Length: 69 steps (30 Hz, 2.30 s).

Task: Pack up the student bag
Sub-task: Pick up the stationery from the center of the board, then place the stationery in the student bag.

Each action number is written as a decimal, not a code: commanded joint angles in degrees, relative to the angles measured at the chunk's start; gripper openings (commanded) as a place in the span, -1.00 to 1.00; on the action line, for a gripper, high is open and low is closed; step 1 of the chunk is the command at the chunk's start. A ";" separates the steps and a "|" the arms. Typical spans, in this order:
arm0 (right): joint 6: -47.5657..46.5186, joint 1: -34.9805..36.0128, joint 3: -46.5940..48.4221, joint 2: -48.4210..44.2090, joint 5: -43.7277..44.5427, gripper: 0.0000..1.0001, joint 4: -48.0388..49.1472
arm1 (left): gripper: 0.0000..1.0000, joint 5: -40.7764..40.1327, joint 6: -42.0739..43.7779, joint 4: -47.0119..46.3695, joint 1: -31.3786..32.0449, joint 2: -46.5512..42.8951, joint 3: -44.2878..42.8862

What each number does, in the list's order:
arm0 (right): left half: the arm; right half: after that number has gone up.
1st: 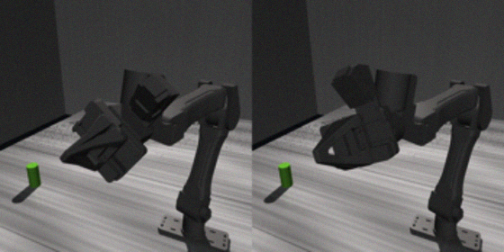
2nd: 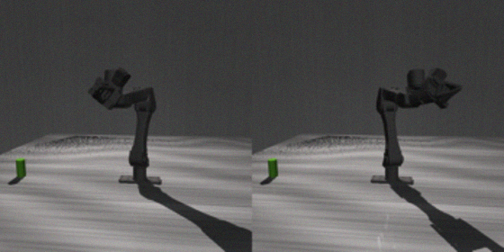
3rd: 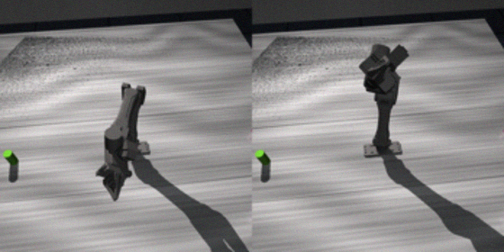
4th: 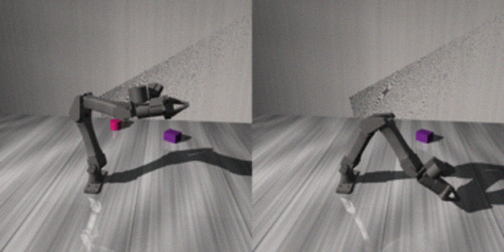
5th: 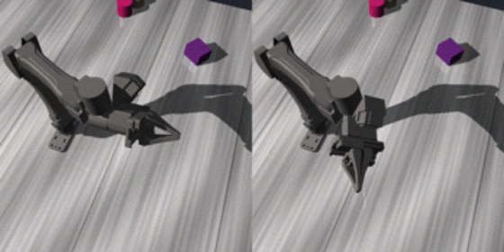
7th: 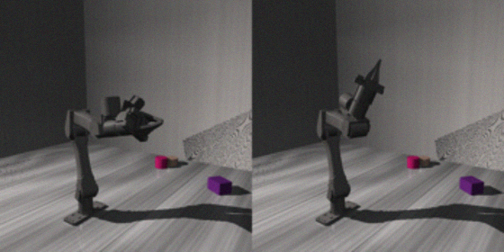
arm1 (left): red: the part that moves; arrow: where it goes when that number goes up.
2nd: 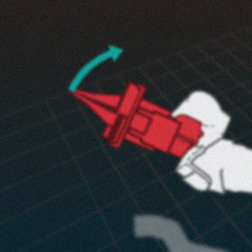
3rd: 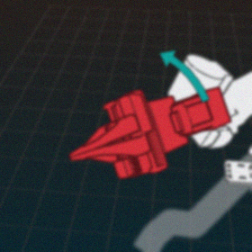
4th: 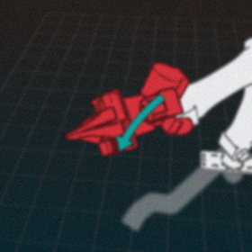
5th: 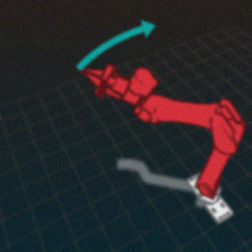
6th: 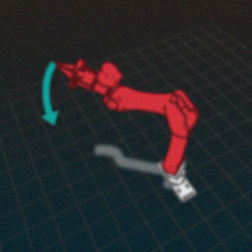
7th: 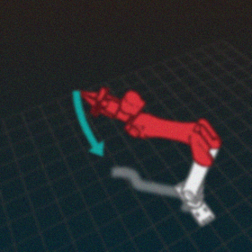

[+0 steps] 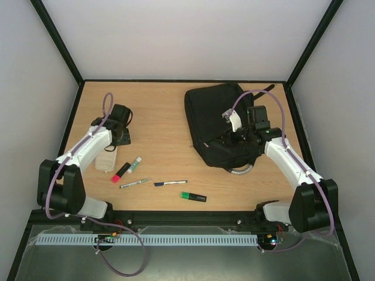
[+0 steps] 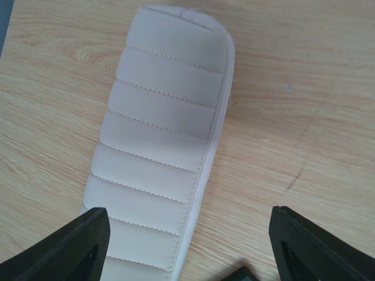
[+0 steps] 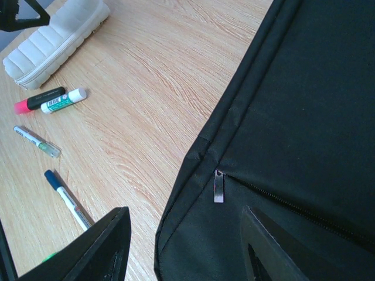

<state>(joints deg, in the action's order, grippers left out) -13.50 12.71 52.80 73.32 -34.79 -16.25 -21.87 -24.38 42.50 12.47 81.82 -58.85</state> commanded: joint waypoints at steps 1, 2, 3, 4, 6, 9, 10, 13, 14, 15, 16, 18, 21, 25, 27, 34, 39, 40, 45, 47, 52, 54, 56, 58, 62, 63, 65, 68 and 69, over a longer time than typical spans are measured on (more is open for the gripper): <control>-0.39 -0.11 -0.62 0.63 -1.71 0.05 0.35 | 0.51 -3.32 0.21 1.71 1.48 3.59 0.12; -0.47 -0.06 -0.59 0.72 -1.72 0.04 0.30 | 0.50 -3.51 0.21 1.71 1.90 4.52 0.25; -0.48 -0.08 -0.59 0.76 -1.79 0.04 0.26 | 0.48 -4.19 0.10 1.87 2.63 5.69 0.43; -0.54 -0.12 -0.56 0.84 -1.72 0.04 0.26 | 0.47 -5.65 -0.34 2.54 3.45 7.10 0.50; -0.65 -0.12 -0.56 1.02 -1.74 0.04 0.17 | 0.42 -9.61 -1.79 4.17 5.37 10.01 0.28; -0.87 -0.09 -0.51 1.31 -1.73 0.04 0.09 | 0.34 -15.85 -5.45 7.72 8.13 15.10 -0.69; -0.91 -0.07 -0.52 1.42 -1.78 0.04 0.16 | 0.33 -17.05 -6.24 8.49 8.73 16.43 -0.88; -1.01 -0.06 -0.42 1.73 -1.86 0.03 -0.06 | 0.31 -21.60 -9.24 10.95 9.15 19.67 -1.52; -1.08 -0.05 -0.41 1.82 -1.86 0.03 -0.16 | 0.30 -23.07 -10.11 11.57 9.17 20.54 -1.56; -1.06 -0.05 -0.41 1.83 -1.93 0.03 -0.18 | 0.26 -24.42 -10.96 11.91 9.15 21.13 -1.44; -1.06 -0.11 -0.51 1.85 -1.95 0.03 -0.18 | 0.22 -25.55 -11.40 11.98 9.15 21.66 -1.16; -1.16 -0.09 -0.49 1.96 -1.93 0.03 -0.14 | 0.14 -25.94 -11.46 11.55 9.15 22.56 -0.66; -1.09 -0.07 -0.47 2.32 -1.93 0.03 -0.18 | -0.04 -26.81 -11.69 11.06 9.29 23.86 -0.11; -1.19 -0.07 -0.33 2.78 -2.08 0.03 -0.34 | -0.34 -26.85 -11.18 10.84 9.55 24.69 -0.30; -1.24 -0.05 -0.35 2.90 -2.12 0.02 -0.36 | -0.53 -27.26 -10.99 10.68 9.94 24.42 -0.60; -1.27 -0.06 -0.38 2.97 -1.81 0.02 -0.36 | -0.95 -30.37 -11.17 13.57 15.80 21.30 -7.56; -1.46 -0.07 -0.36 2.80 -1.45 0.02 -0.36 | -0.95 -29.46 -10.07 15.03 21.30 17.93 -15.96; -1.45 -0.06 -0.40 2.80 -1.34 0.02 -0.32 | -0.95 -27.75 -8.62 14.11 22.21 17.06 -17.29; -1.45 -0.07 -0.37 2.84 -1.06 0.01 -0.27 | -0.95 -4.85 -1.82 6.44 23.88 11.55 -19.21; -1.45 -0.11 -0.41 2.80 -0.97 0.01 -0.26 | -0.95 6.10 -0.50 2.16 24.07 8.78 -17.51; -1.36 -0.11 -0.33 2.92 -0.95 0.01 -0.18 | -0.95 27.47 -1.33 -6.66 24.05 3.36 -11.21; -1.33 -0.13 -0.33 2.95 -1.01 0.01 -0.18 | -0.95 32.66 -1.49 -8.85 24.01 2.61 -8.80; -1.34 -0.13 -0.39 3.04 -1.07 0.01 -0.18 | -0.95 35.74 -2.04 -10.96 24.01 2.26 -5.50; -1.28 -0.06 -0.34 3.06 -1.07 0.01 -0.18 | -0.95 37.02 -2.94 -12.39 24.02 2.48 -3.14; -1.27 -0.09 -0.41 3.06 -0.87 0.01 -0.18 | -0.95 38.58 -3.52 -13.87 23.92 3.65 -0.05; -1.29 -0.07 -0.43 3.11 -0.90 0.01 -0.14 | -0.95 38.25 -3.41 -13.36 23.90 4.40 0.05; -1.28 -0.12 -0.44 3.15 -0.88 0.02 -0.18 | -0.95 36.54 -3.24 -11.98 23.76 5.78 -0.14; -1.36 -0.11 -0.36 3.15 -0.84 0.01 -0.27 | -0.92 33.02 -3.05 -10.97 23.74 6.92 -0.63; -1.36 -0.13 -0.37 3.17 -0.88 0.01 -0.27 | -0.80 32.06 -2.81 -10.61 23.74 7.27 -0.89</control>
<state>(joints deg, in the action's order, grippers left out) -14.20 12.71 52.80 75.77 -35.27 -16.23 12.84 -27.35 30.94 36.47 87.85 -59.11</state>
